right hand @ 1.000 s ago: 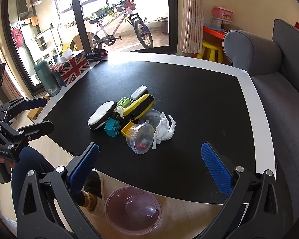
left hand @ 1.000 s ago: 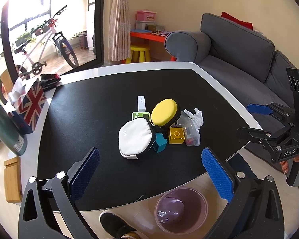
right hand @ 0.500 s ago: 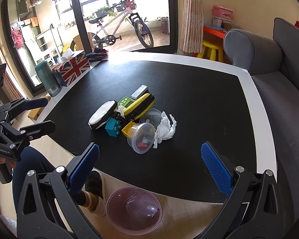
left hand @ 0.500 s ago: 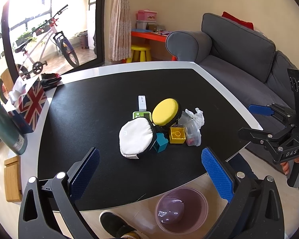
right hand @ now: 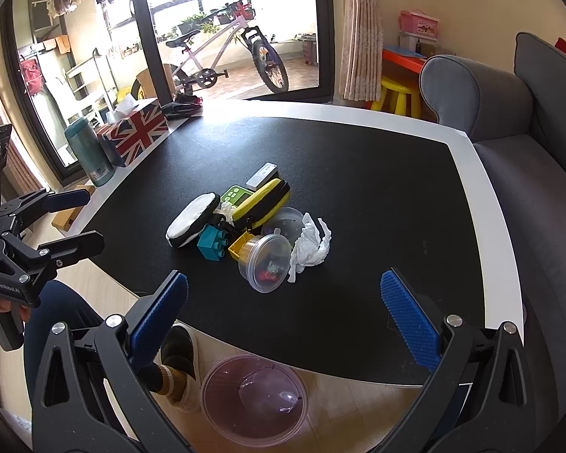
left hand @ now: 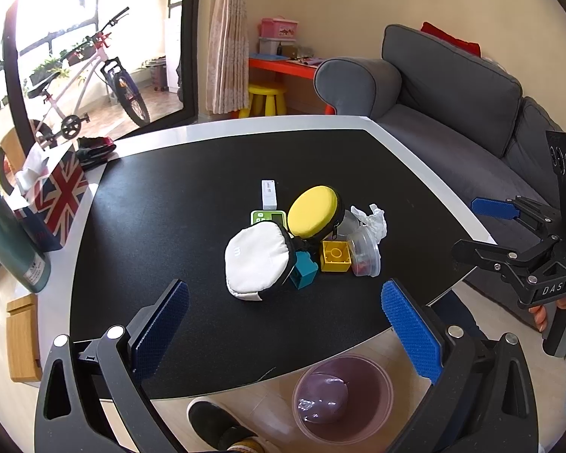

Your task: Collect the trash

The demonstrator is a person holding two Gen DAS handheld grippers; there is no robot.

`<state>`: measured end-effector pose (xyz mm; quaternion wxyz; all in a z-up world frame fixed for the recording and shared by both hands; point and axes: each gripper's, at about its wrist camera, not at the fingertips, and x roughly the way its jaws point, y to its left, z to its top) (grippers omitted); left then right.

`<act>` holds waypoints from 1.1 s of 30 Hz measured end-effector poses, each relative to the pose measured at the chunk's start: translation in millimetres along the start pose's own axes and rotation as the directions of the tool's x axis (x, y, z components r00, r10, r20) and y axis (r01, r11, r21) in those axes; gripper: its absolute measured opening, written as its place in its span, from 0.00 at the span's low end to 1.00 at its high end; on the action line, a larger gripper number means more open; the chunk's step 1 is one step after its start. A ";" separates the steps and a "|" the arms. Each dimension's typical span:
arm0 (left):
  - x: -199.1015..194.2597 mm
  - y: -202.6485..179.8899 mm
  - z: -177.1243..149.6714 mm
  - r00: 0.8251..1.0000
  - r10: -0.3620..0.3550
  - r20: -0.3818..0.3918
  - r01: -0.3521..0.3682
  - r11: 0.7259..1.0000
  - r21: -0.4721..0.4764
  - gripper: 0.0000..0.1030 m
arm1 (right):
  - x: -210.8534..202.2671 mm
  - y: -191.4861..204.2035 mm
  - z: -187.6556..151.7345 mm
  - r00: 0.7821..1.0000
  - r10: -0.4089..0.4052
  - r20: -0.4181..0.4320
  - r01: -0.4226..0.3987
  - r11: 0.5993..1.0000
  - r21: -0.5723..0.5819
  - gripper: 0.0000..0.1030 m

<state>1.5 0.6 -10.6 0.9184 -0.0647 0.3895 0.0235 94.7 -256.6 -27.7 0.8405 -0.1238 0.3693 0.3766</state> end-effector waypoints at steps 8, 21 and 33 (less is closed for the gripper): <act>1.1 -0.9 -0.1 1.000 -0.002 -0.006 0.002 1.000 -0.001 0.95 | -0.5 -2.0 0.3 1.000 -0.002 0.000 0.002 1.000 0.001 0.97; 4.0 1.0 -0.1 1.000 0.000 -0.011 0.000 1.000 -0.005 0.95 | 4.0 -8.3 1.9 1.000 -0.001 -0.012 0.001 1.000 0.029 0.97; 6.5 3.9 -2.5 1.000 0.003 -0.023 -0.003 1.000 -0.016 0.95 | 45.9 -3.6 12.3 0.997 0.003 -0.077 -0.003 1.000 0.004 0.97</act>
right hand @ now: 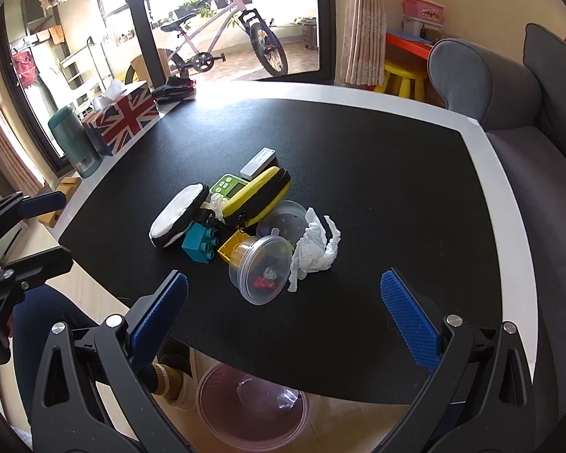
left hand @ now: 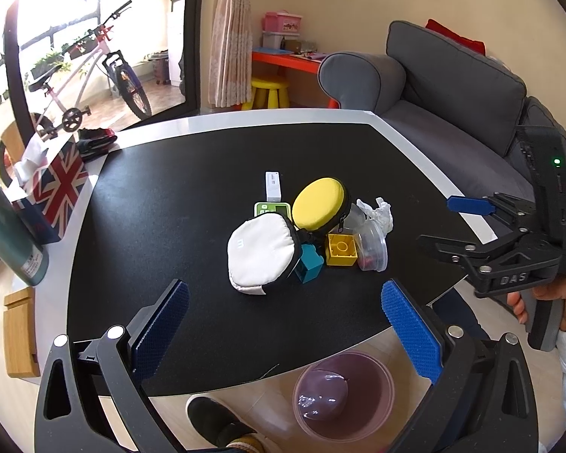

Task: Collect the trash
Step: 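Grasp the clear plastic container with the right gripper, then grasp the white-and-black pouch with the left gripper while the right gripper holds the container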

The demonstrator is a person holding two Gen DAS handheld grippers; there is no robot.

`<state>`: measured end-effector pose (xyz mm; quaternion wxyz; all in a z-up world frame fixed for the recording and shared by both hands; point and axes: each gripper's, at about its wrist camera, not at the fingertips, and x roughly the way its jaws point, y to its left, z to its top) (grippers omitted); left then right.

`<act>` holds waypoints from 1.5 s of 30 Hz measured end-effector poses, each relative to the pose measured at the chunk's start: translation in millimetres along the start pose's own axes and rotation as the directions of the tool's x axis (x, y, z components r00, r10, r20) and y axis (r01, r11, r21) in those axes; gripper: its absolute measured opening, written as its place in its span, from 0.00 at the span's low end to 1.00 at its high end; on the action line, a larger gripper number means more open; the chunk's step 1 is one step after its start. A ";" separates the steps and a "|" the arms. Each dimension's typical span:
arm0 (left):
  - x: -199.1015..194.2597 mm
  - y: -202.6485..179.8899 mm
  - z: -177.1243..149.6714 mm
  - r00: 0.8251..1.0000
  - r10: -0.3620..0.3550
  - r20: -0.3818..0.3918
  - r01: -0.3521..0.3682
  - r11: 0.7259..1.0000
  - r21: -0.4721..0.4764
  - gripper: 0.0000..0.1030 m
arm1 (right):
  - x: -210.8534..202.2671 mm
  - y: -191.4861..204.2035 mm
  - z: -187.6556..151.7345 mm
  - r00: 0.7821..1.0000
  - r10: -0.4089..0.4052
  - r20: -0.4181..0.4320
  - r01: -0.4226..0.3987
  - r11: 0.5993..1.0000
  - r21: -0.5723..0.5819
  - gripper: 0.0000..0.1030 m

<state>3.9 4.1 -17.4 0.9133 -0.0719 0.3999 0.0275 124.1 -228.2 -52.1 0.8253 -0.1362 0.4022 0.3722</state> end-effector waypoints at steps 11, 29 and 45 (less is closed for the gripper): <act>3.6 7.3 -0.6 1.000 0.006 -0.013 -0.006 1.000 -0.020 0.95 | 49.0 14.6 2.0 0.994 0.037 -0.098 -0.040 0.999 -0.032 0.78; 12.6 10.4 -0.7 1.000 0.009 -0.022 -0.009 1.000 -0.027 0.95 | 54.5 18.0 -2.4 0.992 0.066 -0.107 -0.070 0.997 -0.028 0.25; 62.1 28.3 14.2 0.994 -0.007 -0.109 -0.003 0.995 -0.096 0.95 | 21.2 13.9 1.0 0.993 0.099 -0.057 -0.100 0.995 -0.013 0.24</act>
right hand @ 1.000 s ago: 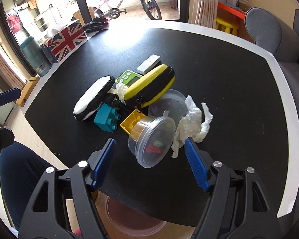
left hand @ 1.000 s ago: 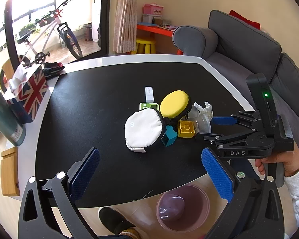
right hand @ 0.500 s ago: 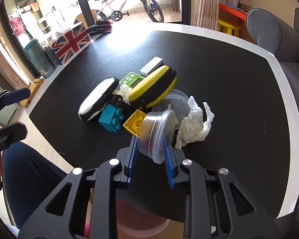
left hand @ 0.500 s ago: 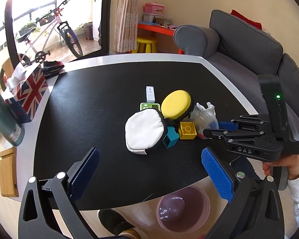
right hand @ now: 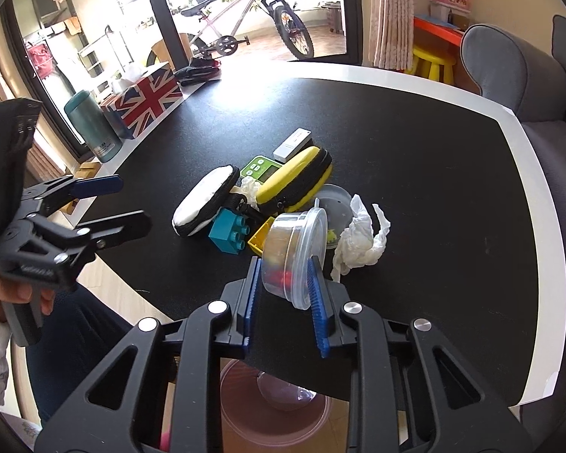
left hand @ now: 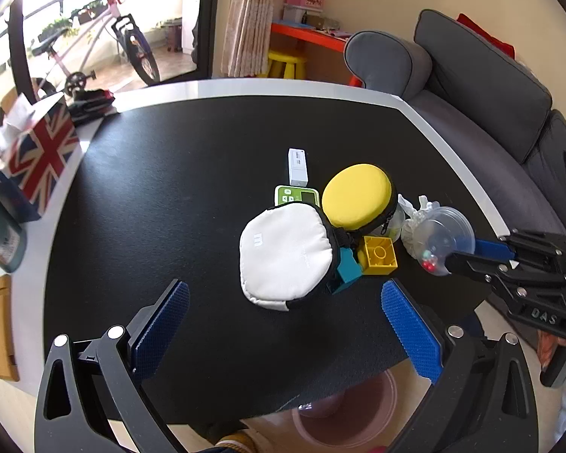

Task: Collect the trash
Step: 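Grasp the white-and-black pouch with the left gripper while the right gripper holds the container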

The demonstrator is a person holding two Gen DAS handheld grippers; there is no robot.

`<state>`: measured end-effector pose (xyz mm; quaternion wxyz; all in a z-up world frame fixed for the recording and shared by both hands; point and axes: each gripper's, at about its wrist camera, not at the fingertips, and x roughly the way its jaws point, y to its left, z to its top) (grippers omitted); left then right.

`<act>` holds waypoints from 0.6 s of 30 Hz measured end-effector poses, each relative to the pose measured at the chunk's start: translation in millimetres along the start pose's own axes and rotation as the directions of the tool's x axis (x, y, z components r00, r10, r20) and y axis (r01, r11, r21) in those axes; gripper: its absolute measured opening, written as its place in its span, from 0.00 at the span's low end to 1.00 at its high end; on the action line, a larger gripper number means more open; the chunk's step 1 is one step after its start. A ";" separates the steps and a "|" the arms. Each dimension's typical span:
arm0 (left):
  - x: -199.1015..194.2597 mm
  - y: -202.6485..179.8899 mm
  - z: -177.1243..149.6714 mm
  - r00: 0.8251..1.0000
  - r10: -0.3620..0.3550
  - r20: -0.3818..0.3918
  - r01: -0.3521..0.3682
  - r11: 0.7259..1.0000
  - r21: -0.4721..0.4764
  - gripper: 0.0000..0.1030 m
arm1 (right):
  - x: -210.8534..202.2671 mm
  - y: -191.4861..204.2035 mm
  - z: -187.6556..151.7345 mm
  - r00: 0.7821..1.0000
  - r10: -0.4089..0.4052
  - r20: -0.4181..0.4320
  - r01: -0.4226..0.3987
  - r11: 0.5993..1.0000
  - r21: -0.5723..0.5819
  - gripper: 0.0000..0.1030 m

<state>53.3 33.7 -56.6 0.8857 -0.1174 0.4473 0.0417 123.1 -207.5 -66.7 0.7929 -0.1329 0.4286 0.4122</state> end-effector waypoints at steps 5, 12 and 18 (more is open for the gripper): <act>18.9 5.2 9.7 0.999 -0.017 -0.035 0.015 0.999 -0.047 0.95 | -2.4 -2.2 -1.6 1.000 -0.004 0.004 0.004 1.000 0.006 0.24; 48.8 19.0 21.3 0.990 -0.101 -0.098 0.081 0.980 -0.184 0.95 | -2.1 -3.8 -2.5 1.000 -0.004 0.004 0.004 1.000 0.016 0.24; 72.0 27.5 22.1 0.981 -0.123 -0.153 0.078 0.959 -0.271 0.95 | -0.5 -5.4 -2.5 1.000 -0.003 0.002 0.003 1.000 0.021 0.24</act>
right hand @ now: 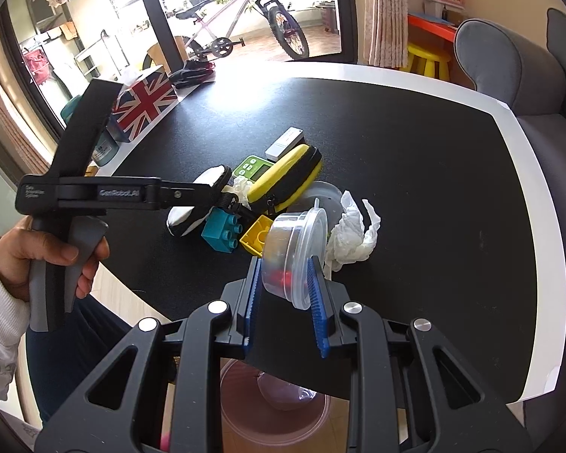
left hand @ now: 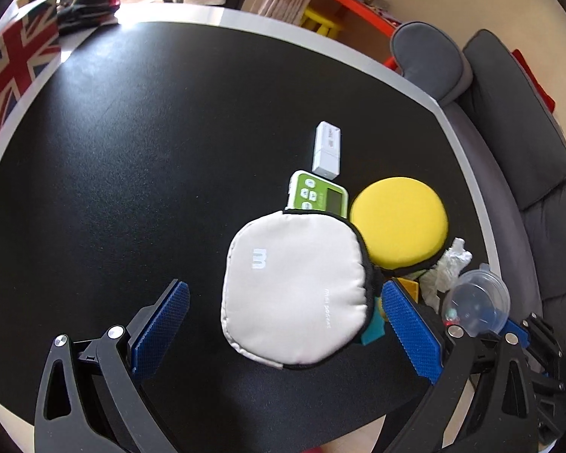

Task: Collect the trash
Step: 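Grasp the white-and-black pouch with the left gripper while the right gripper holds the container, then carry the pouch and container over the pink wastebasket and release both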

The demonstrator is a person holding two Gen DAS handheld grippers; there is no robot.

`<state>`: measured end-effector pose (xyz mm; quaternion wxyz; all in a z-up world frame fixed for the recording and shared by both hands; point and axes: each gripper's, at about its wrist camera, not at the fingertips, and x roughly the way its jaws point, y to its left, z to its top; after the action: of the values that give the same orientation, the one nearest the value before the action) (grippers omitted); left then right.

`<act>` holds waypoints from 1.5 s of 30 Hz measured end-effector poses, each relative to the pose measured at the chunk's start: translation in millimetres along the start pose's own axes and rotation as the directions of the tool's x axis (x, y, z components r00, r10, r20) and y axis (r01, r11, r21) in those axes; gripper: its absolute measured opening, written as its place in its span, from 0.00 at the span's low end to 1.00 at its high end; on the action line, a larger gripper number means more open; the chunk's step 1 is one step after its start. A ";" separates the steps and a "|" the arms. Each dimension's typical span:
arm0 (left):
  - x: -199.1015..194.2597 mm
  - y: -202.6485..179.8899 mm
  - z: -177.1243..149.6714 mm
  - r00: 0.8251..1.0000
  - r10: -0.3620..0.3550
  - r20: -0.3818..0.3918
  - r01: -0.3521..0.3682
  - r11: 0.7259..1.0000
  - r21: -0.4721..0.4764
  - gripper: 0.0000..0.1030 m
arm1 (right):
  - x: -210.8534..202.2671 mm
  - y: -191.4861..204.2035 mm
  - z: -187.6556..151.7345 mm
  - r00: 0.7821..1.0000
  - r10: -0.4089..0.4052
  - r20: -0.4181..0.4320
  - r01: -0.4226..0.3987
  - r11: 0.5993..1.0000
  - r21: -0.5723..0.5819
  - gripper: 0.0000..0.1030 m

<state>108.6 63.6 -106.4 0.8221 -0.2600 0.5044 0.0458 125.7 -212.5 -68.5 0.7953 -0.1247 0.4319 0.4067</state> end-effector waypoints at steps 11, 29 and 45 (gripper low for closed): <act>9.7 -11.8 1.4 1.000 -0.002 -0.011 0.002 1.000 -0.001 0.95 | 2.7 1.5 2.2 1.000 0.003 -0.001 -0.003 1.000 -0.004 0.24; -7.7 -28.4 5.4 0.996 -0.030 0.086 0.024 0.997 0.067 0.71 | -1.7 0.8 4.3 1.000 -0.010 0.005 0.010 1.000 -0.015 0.24; -106.1 -58.1 -59.5 0.966 -0.018 0.256 -0.064 0.949 0.310 0.71 | -43.2 17.1 -12.3 0.999 0.012 0.051 -0.010 0.999 -0.053 0.24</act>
<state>28.7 5.2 -14.9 0.9106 -0.1110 0.3980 0.0074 92.8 -231.7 -39.2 0.8002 -0.1328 0.4014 0.4253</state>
